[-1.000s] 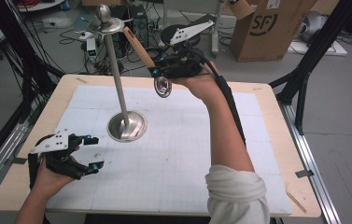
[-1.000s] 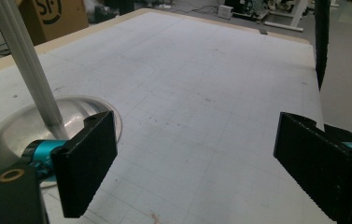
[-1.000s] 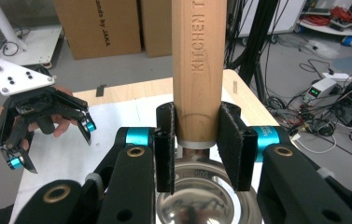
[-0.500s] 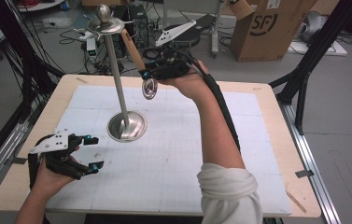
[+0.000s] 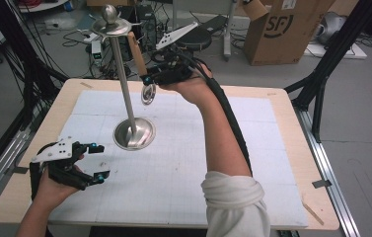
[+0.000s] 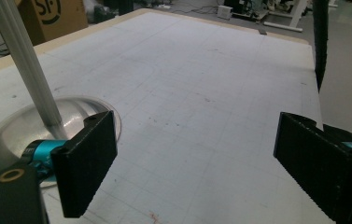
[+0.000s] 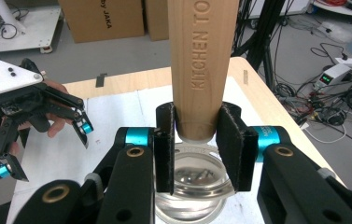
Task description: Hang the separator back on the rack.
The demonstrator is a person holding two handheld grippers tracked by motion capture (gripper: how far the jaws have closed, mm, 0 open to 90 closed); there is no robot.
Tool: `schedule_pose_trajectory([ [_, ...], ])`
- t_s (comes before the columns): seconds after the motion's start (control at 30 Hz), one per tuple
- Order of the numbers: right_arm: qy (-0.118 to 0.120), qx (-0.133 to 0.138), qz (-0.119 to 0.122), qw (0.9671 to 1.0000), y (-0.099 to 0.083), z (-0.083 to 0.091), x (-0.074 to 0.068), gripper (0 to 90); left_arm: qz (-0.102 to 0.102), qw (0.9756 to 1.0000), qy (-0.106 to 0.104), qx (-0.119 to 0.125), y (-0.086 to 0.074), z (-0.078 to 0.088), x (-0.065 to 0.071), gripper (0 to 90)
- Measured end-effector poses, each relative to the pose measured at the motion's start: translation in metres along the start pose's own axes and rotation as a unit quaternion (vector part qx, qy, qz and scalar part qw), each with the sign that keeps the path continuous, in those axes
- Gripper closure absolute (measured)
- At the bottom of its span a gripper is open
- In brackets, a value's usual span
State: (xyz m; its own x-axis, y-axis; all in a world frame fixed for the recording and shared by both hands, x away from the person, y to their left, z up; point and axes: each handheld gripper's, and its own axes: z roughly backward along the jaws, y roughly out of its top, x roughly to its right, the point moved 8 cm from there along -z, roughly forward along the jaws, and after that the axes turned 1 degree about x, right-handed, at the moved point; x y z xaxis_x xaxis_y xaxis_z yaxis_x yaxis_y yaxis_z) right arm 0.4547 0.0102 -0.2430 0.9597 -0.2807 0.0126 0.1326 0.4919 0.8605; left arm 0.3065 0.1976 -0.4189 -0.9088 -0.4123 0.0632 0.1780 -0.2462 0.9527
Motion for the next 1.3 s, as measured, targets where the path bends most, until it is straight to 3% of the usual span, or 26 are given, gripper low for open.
schedule_pose_trajectory([
  [0.3,-0.004,-0.001,0.001,1.0,-0.001,-0.001,0.002,67.6,-0.001,1.0,-0.001,0.0,0.0,0.0,0.0,14.0],
  [0.53,-0.018,0.001,-0.002,0.9998,-0.001,0.002,0.003,54.9,-0.001,1.0,-0.001,-0.001,0.0,0.0,0.0,14.0],
  [0.87,-0.026,0.008,0.002,0.9996,-0.004,0.019,-0.002,48.0,-0.002,1.0,0.001,-0.005,-0.002,0.0,-0.001,13.9],
  [1.3,-0.061,0.026,-0.005,0.9978,-0.035,0.056,0.001,41.8,0.001,1.0,0.002,-0.008,-0.003,-0.001,0.0,14.0],
])
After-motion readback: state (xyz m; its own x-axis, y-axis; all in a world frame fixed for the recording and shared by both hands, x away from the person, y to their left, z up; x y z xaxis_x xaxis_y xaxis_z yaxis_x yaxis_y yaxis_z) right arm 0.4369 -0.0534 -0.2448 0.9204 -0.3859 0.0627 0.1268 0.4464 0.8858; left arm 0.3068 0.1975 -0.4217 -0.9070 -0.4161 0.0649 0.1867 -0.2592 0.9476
